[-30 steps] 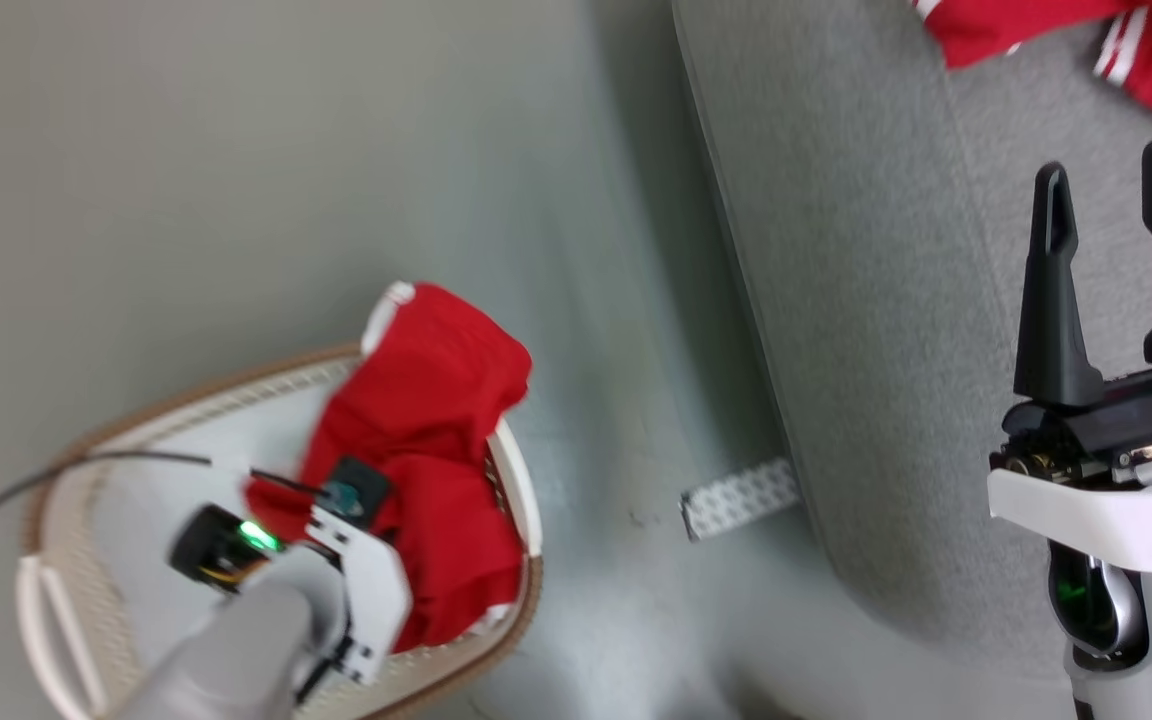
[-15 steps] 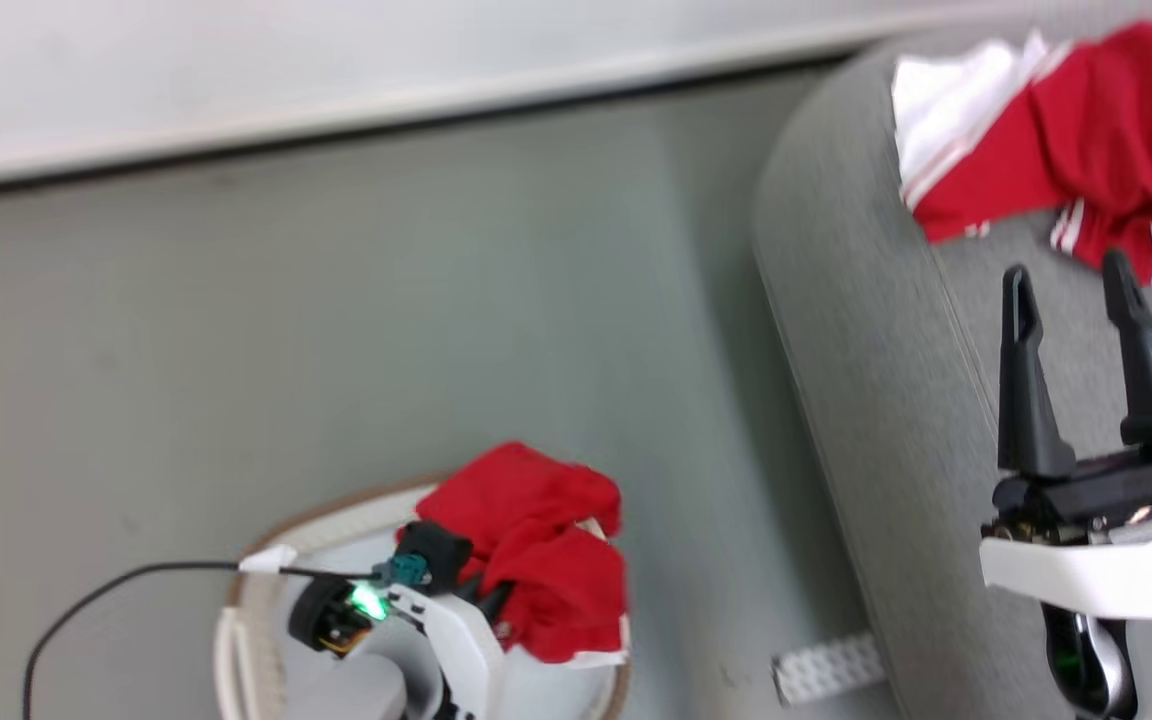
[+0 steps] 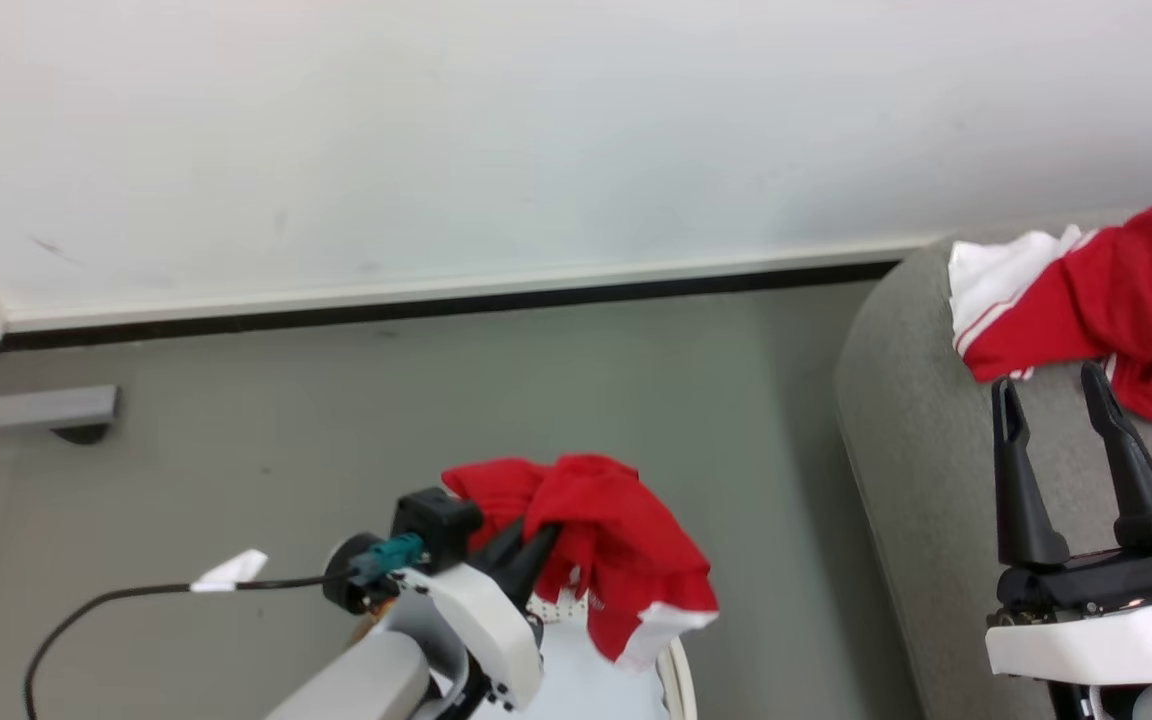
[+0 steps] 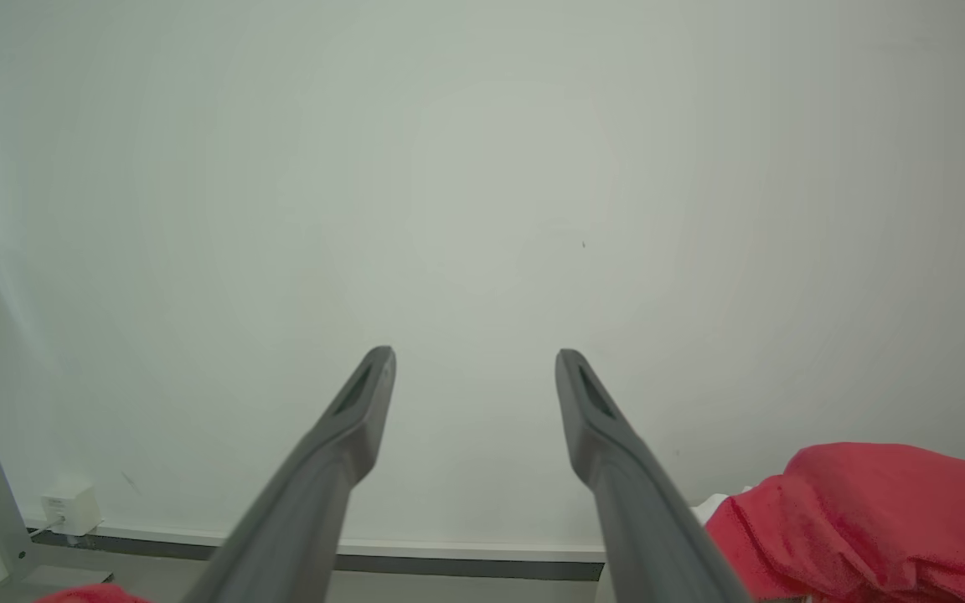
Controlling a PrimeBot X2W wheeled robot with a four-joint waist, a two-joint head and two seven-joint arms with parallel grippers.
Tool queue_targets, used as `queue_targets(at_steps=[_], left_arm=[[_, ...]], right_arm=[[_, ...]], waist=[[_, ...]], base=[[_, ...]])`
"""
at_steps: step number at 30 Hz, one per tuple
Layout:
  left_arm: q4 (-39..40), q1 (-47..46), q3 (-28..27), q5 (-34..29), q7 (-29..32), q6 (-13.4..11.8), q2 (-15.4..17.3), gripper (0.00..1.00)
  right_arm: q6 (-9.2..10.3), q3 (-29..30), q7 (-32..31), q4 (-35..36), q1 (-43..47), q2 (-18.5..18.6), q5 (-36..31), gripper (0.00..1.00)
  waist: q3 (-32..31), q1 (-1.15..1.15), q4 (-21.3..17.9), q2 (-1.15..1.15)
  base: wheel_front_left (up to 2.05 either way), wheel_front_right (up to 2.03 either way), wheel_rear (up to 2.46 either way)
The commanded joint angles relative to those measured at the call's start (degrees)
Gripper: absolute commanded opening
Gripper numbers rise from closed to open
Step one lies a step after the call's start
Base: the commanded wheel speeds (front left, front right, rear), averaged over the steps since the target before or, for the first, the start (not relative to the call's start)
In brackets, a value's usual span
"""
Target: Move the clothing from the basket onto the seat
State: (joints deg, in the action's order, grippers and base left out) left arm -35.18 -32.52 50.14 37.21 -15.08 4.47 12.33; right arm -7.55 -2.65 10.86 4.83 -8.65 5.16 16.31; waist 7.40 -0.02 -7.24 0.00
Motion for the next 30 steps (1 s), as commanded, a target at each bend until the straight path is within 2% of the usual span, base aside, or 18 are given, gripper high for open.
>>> queue_targets(at_steps=[1, 9, 17, 22, 30], left_arm=[[2.2, 1.0, -1.0, 0.4, -0.1, -0.5, 1.2, 0.00], [16.6, 0.7, -4.9, 1.6, 1.7, -4.6, 6.1, 0.00], [28.9, 1.1, -8.8, 3.4, 4.1, -9.1, 8.9, 0.00], [33.1, 1.1, -9.9, 3.6, 5.0, -10.9, 9.9, 0.00], [34.6, 1.2, -9.8, 3.7, 5.7, -11.5, 10.7, 0.00]], right_arm=[[0.13, -0.1, -0.3, 0.3, 0.8, 0.3, 0.4, 1.00], [0.13, -2.2, -1.3, -0.3, 1.8, 0.0, 0.6, 1.00], [0.13, -3.4, -1.0, -1.7, 2.7, -0.1, 0.9, 1.00], [0.13, -4.1, -0.8, -2.2, 2.6, 0.0, 1.3, 1.00], [0.13, -6.5, -1.0, -2.9, 1.9, 1.0, 1.3, 1.00]], waist=[[-2.3, 0.02, 1.7, 0.00], [-5.8, 0.02, 1.8, 0.00], [-7.4, 0.02, 1.7, 0.00], [-7.5, 0.02, 1.8, 0.00], [-7.2, 0.02, 2.1, 0.00]], base=[[0.00, 0.00, 0.00], [0.00, 0.00, 0.00], [0.00, 0.00, 0.00], [0.00, 0.00, 0.00], [0.00, 0.00, 0.00]])
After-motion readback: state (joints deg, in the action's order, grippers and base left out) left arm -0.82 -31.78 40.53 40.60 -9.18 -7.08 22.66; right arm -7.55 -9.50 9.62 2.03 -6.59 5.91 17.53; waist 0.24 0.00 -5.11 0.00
